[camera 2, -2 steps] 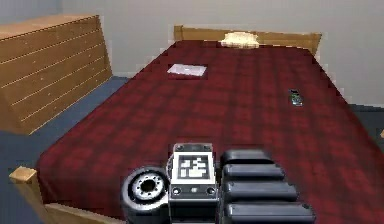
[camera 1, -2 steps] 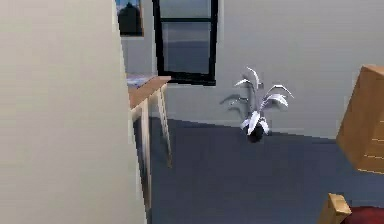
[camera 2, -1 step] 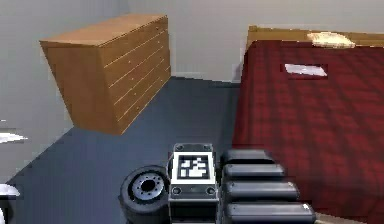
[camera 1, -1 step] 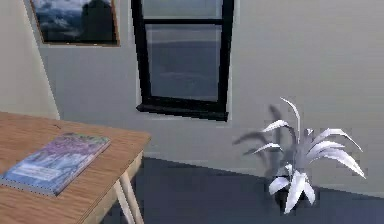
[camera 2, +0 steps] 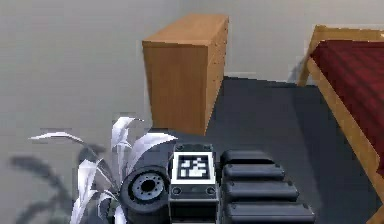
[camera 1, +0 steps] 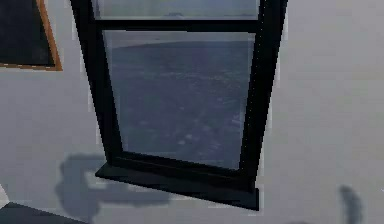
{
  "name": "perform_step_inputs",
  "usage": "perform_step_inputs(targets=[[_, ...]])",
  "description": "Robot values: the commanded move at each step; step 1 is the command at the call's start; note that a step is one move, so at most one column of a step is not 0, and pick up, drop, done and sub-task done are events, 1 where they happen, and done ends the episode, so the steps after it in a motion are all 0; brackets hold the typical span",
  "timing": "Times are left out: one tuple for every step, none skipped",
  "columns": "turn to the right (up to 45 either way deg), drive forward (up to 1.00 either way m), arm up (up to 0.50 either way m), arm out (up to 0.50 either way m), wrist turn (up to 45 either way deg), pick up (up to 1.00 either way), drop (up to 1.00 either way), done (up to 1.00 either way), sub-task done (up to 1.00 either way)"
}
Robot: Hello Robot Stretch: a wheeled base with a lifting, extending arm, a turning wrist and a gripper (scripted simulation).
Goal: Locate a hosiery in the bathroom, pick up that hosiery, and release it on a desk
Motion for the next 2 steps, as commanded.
perform_step_inputs(targets=[[-18.0, 0.0, 0.0, 0.0, 0.0, 0.0, 0.0, 0.0, 0.0], [0.0, 0.15, 0.0, 0.0, 0.0, 0.0, 0.0, 0.0, 0.0]])
